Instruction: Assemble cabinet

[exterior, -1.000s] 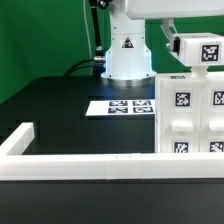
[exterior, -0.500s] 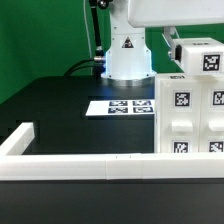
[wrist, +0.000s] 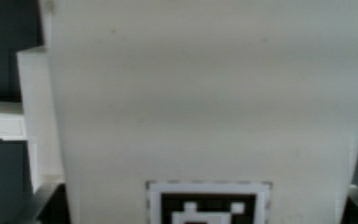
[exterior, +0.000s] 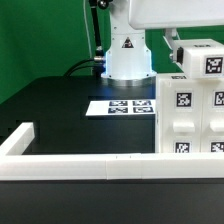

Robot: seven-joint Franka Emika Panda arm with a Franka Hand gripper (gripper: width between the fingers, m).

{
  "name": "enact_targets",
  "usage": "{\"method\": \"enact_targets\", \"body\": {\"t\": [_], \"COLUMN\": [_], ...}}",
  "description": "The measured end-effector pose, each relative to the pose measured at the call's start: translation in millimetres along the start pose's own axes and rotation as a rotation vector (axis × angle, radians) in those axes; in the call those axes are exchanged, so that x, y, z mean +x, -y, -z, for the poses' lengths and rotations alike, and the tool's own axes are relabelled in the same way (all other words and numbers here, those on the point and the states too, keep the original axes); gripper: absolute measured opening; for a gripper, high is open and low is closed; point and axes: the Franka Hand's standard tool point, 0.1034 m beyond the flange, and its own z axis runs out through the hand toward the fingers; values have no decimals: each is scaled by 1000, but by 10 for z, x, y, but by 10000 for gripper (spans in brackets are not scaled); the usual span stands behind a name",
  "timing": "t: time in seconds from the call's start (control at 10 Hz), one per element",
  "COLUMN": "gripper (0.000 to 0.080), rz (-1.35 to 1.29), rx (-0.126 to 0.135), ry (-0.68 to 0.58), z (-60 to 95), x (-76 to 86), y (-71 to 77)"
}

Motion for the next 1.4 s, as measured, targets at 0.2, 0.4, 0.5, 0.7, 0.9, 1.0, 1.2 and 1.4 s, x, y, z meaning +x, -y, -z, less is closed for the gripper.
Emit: {"method": "enact_targets", "body": {"t": [0.2, 0.4, 0.5, 0.7, 0.9, 1.0, 1.2, 1.4], "gripper": [631, 646, 649, 649, 649, 649, 649, 649], "rz": [0, 0, 0, 0, -3, -3, -5, -5], "rx": [0, 0, 0, 0, 2, 3, 2, 2], "ry": [1, 2, 2, 2, 4, 9, 19, 20], "z": [-9, -12, -14, -16, -8, 5, -32, -39], "x": [-2, -3, -3, -4, -24, -89, -145, -147], "y": [-1, -1, -1, -1, 6, 13, -5, -7]}}
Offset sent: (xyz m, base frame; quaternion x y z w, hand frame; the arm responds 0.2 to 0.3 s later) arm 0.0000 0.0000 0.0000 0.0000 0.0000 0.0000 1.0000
